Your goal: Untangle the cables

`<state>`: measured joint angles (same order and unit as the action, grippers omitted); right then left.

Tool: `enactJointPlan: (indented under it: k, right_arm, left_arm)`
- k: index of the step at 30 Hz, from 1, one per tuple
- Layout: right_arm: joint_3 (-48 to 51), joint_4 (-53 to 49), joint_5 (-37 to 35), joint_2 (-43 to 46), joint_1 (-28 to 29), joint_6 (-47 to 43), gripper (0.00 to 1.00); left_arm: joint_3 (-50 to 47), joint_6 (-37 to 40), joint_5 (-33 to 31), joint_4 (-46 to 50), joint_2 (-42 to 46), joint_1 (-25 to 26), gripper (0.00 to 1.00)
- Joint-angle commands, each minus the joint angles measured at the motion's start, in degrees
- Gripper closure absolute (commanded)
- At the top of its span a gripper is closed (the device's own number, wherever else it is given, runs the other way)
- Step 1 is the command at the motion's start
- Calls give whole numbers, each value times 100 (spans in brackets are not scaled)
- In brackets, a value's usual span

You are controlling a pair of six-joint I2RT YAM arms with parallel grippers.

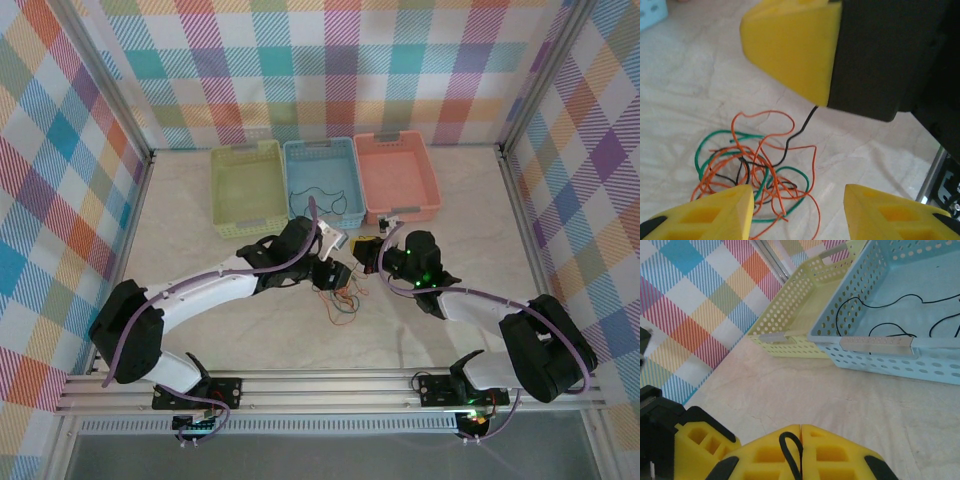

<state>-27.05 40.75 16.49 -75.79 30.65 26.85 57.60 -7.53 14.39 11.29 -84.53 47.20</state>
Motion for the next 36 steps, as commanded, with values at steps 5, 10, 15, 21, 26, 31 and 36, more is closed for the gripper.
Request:
enactJointPlan:
  k: [5, 10, 15, 21, 26, 31, 36]
  right_arm:
    - [51, 451, 276, -92, -68, 293, 100]
    - [92, 561, 353, -79, -104, 406, 100]
    - [120, 604, 394, -47, -139, 465, 100]
    - [172, 827, 589, 1, -166, 622, 100]
    - [196, 853, 688, 104, -165, 627, 100]
    - [226, 1021, 880, 115, -165, 611, 100]
    - [235, 1013, 956, 210, -165, 567, 100]
  left_arm:
    - [336, 674, -86, -632, -389, 204, 49]
    - [681, 770, -81, -494, -738, 240, 49]
    - [687, 991, -248, -685, -810, 238, 52]
    - [388, 1266, -427, -1249, -883, 239, 53]
    - [295, 1319, -466, -1545, -1078, 237, 55]
    - [156, 1412, -365, -1874, -1213, 239, 61]
    - [153, 1387, -362, -1911, -1258, 238, 63]
